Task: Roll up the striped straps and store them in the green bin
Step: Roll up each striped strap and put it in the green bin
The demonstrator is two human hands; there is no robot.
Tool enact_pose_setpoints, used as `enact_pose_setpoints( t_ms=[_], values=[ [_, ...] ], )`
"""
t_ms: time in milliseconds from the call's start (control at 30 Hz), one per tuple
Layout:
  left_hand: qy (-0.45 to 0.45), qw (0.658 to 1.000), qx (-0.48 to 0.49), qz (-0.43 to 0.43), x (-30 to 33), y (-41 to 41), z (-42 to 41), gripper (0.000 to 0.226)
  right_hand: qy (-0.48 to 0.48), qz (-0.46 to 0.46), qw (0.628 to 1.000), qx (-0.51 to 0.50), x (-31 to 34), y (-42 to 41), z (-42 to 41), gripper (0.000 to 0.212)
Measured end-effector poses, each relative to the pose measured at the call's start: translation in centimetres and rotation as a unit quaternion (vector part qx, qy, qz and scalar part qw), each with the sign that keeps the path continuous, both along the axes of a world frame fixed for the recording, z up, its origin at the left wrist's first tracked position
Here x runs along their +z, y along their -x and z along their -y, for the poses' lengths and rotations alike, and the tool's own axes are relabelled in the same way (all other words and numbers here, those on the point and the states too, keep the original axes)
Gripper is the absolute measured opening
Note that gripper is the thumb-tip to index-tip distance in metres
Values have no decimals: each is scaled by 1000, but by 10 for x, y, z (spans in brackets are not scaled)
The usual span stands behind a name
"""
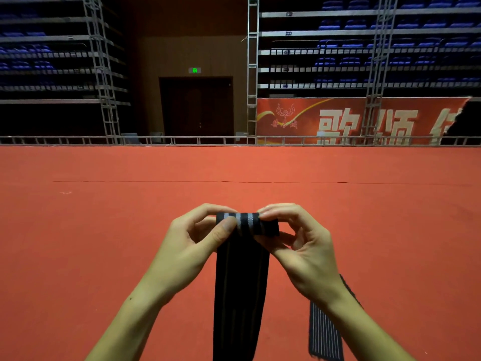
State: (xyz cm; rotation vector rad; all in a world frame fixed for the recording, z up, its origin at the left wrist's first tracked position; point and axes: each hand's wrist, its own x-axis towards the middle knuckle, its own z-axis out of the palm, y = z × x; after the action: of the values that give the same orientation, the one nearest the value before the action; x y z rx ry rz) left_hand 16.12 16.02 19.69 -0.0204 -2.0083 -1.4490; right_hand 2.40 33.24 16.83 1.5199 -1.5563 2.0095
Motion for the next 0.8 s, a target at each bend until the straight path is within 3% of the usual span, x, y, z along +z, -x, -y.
enact_pose_setpoints(
  t_ms=[133, 233, 333, 467, 667, 800],
  values=[
    [-26, 1000, -1, 0, -2, -1, 0, 25, 4, -1, 1000, 8, -2, -1, -2, 36],
    [-56, 998, -16, -3, -5, -2, 3, 38, -29, 9, 999, 21, -6, -2, -5, 36],
    [-73, 997, -21, -27, -8, -2, 5, 50, -106, 51, 993, 30, -7, -6, -10, 51],
    [-66, 996, -36, -44, -9, -1, 2, 53, -218, 22, 976, -7, -7, -15, -10, 73],
    [-23, 998, -50, -38, -15, 2, -1, 53, -242, 22, 969, -41, -15, -22, -1, 99],
    [-3, 998, -61, -29, -15, 1, 1, 53, -247, 12, 968, -38, -16, -20, 0, 87]
  ],
)
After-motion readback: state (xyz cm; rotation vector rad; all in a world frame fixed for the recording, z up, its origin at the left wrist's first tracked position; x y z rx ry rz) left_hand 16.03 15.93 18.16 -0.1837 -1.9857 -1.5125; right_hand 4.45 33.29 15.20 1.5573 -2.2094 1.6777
